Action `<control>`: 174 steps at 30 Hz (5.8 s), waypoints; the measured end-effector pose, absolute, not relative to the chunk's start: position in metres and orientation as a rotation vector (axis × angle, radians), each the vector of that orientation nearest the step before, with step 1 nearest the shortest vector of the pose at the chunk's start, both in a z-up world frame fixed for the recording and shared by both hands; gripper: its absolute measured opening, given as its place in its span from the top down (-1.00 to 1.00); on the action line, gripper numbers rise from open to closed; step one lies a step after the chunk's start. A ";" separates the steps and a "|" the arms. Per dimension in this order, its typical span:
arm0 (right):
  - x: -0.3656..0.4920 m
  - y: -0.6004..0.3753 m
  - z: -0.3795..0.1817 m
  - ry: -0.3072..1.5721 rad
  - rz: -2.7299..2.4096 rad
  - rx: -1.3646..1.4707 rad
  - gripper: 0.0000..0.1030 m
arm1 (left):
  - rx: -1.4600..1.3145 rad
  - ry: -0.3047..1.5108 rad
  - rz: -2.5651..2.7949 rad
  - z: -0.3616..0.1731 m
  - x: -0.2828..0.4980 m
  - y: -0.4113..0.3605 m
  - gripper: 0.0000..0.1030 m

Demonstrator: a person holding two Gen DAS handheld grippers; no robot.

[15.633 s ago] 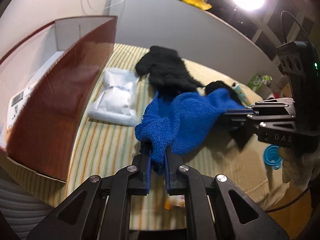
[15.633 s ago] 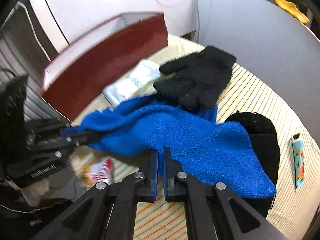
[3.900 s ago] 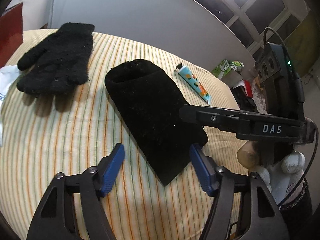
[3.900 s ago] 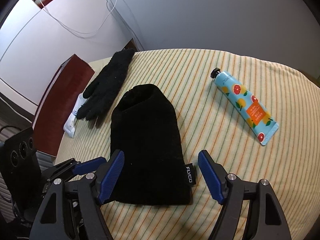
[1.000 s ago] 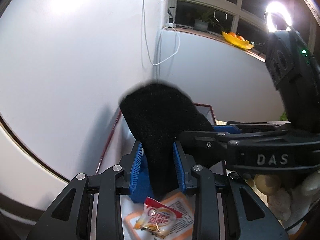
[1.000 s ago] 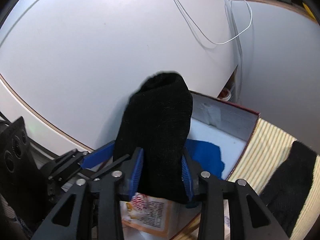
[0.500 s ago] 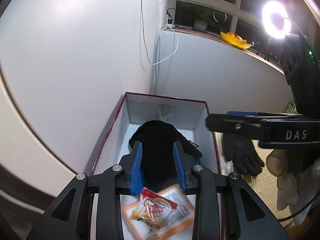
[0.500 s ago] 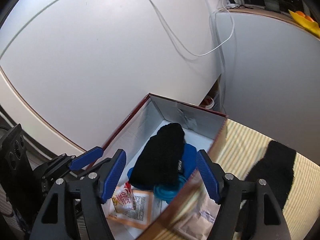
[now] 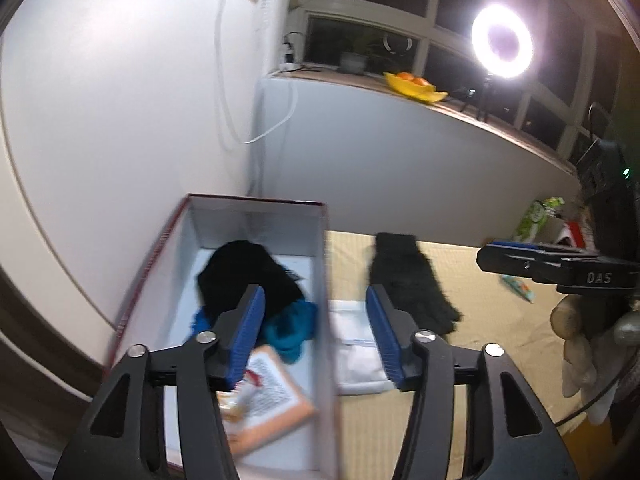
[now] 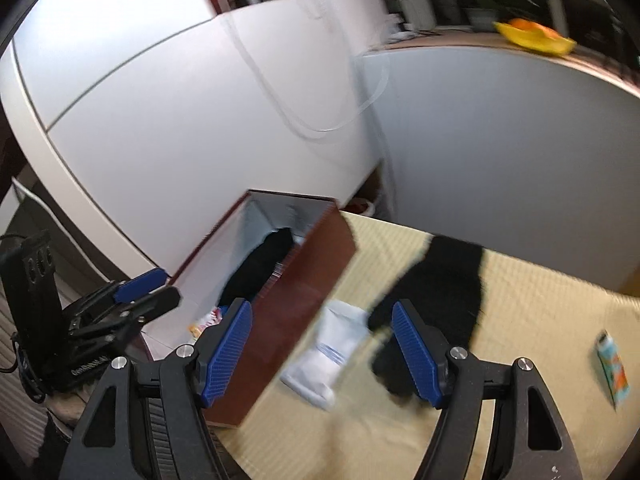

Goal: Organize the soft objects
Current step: 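Move both grippers over the black knit glove, then close both grippers on the black knit glove, then lift the glove with both grippers and carry it over the shoebox, then open both grippers to drop the glove into the shoebox, then withdraw both grippers from the shoebox back over the table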

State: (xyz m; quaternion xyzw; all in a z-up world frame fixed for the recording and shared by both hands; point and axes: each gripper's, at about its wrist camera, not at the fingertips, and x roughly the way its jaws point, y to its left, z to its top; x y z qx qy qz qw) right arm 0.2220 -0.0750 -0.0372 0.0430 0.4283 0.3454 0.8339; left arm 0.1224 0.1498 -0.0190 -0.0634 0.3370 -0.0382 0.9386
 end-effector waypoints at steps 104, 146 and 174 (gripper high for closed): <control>0.248 -0.091 -0.084 0.961 0.708 0.122 0.73 | -0.194 1.013 -0.215 -0.043 0.261 0.045 0.88; 0.186 0.105 -0.093 1.091 0.999 -0.032 0.02 | -0.367 0.909 0.048 -0.024 0.136 0.237 0.83; 0.222 0.014 -0.114 1.066 0.923 -0.065 0.82 | -0.197 0.676 0.101 -0.033 -0.015 0.169 0.67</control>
